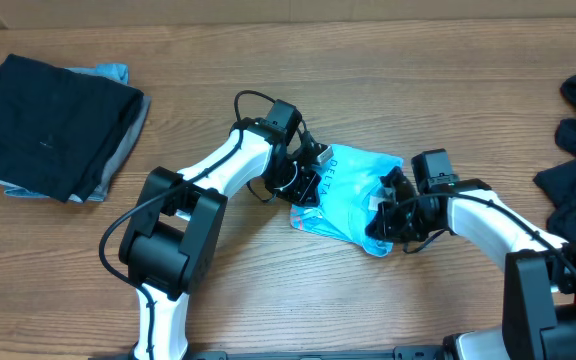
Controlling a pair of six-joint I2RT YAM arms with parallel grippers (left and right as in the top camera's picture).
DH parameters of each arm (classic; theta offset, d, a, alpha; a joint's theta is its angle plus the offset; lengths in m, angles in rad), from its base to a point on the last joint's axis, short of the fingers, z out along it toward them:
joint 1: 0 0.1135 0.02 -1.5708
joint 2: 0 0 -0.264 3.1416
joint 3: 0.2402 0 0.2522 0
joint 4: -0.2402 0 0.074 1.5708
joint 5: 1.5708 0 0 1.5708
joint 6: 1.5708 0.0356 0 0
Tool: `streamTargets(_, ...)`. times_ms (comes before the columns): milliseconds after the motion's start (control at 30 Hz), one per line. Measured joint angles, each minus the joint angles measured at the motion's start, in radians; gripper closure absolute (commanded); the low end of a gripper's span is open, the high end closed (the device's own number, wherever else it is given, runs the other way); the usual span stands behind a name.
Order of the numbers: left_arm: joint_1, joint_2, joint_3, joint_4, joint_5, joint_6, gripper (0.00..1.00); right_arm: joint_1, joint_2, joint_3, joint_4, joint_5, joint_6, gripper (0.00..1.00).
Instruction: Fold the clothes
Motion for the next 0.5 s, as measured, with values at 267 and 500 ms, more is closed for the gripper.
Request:
streamTargets(267, 0.000, 0.002, 0.187, -0.179, -0.061, 0.000, 0.78, -0.008, -0.001, 0.000, 0.006, 0.007, 0.088, 0.96)
streamTargets(500, 0.000, -0.002, 0.397, -0.230, -0.198, 0.008, 0.06, -0.009, -0.001, 0.000, 0.009, 0.010, 0.094, 0.96)
